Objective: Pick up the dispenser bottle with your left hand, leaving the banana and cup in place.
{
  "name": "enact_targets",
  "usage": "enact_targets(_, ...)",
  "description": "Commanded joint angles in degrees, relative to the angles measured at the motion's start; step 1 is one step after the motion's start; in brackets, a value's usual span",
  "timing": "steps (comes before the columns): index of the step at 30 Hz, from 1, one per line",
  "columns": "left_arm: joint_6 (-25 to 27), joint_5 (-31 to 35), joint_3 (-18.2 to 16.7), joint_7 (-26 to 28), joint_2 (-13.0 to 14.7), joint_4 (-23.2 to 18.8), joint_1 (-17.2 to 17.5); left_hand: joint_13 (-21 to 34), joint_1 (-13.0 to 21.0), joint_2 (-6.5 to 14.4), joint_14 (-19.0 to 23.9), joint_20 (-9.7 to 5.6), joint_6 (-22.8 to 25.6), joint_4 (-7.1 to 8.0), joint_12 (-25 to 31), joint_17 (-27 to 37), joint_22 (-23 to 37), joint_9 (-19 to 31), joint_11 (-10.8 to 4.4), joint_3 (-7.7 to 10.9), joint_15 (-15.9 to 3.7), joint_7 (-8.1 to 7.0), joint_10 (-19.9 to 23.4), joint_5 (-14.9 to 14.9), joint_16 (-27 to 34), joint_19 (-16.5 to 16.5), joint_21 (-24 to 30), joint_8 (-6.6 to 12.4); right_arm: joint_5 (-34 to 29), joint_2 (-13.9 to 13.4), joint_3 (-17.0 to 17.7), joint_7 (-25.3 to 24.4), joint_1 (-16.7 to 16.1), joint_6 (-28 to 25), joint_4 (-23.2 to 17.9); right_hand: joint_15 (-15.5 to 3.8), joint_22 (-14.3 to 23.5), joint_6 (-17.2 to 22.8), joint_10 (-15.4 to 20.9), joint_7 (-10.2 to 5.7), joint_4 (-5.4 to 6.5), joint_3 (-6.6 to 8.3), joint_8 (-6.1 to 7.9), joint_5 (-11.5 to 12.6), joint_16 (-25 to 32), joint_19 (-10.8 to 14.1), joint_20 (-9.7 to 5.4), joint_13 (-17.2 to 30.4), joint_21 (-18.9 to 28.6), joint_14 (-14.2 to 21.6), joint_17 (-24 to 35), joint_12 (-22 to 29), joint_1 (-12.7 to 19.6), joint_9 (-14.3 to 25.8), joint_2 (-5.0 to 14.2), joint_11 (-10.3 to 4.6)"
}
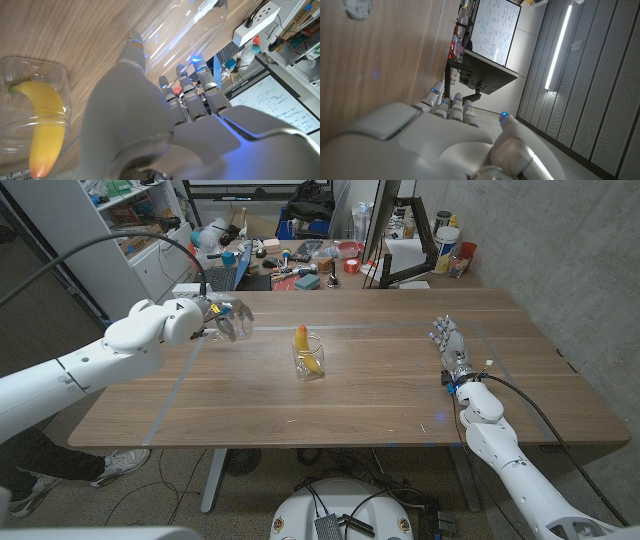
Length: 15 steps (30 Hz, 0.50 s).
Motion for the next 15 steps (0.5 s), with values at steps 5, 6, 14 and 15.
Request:
enact_targets(5, -0.82, -4.33, -3.99, 7.69, 0.75, -0.29, 3.55, 0.20, 0.79, 4.64, 2.53, -14.92, 11.23, 1.29, 0.29, 0.24, 0.64, -0.05, -4.32, 1.04, -11.68, 1.12, 5.50, 0.48, -0.14, 8.24, 0.36, -0.28, -0.45, 0.09, 0.02, -0.64, -0.37, 0.13, -0.51, -0.44, 0.20, 0.33, 0.28, 0.30, -0.04, -0.12, 0.26, 0.24, -0.19, 0.35, -5.64, 0.09, -0.20, 0.53, 0.00, -0.01, 0.01, 0.31, 4.05, 0.11)
enact_targets(6, -0.89, -4.66, -4.41, 8.52, 0.78, -0.31, 3.96, 0.20, 0.77, 4.65, 2.53, -14.92, 11.27, 1.30, 0.29, 0.24, 0.64, -0.04, -4.32, 1.04, -11.68, 1.11, 5.51, 0.48, -0.14, 8.25, 0.37, -0.28, -0.45, 0.09, 0.02, -0.61, -0.37, 0.17, -0.49, -0.52, 0.20, 0.31, 0.29, 0.27, -0.03, -0.13, 0.25, 0.24, -0.19, 0.34, -5.64, 0.09, -0.22, 0.51, 0.01, -0.01, 0.00, 0.31, 4.04, 0.09)
enact_targets(14, -1.44, -5.68, -6.50, 12.68, 0.41, -0.27, 6.17, 0.21, 0.60, 4.68, 2.50, -14.92, 11.34, 1.36, 0.25, 0.23, 0.63, -0.04, -4.32, 1.04, -11.66, 1.25, 5.56, 0.48, -0.20, 8.18, 0.44, -0.44, -0.58, 0.15, -0.01, -0.65, -0.33, 0.40, -0.31, -0.51, 0.20, 0.37, 0.23, 0.21, 0.03, -0.15, 0.27, 0.24, -0.20, 0.39, -5.70, 0.09, -0.34, 0.51, 0.02, -0.03, -0.04, 0.31, 4.06, -0.02)
enact_targets(15, -1.62, -5.93, -6.85, 13.31, 0.32, -0.20, 6.51, 0.21, 0.57, 4.68, 2.49, -14.91, 11.43, 1.36, 0.24, 0.23, 0.63, -0.04, -4.32, 1.03, -11.67, 1.29, 5.56, 0.48, -0.21, 8.21, 0.46, -0.43, -0.61, 0.13, -0.02, -0.64, -0.33, 0.39, -0.30, -0.55, 0.20, 0.36, 0.23, 0.20, 0.03, -0.15, 0.27, 0.24, -0.20, 0.39, -5.70, 0.09, -0.36, 0.50, 0.02, -0.03, -0.03, 0.31, 4.07, 0.03)
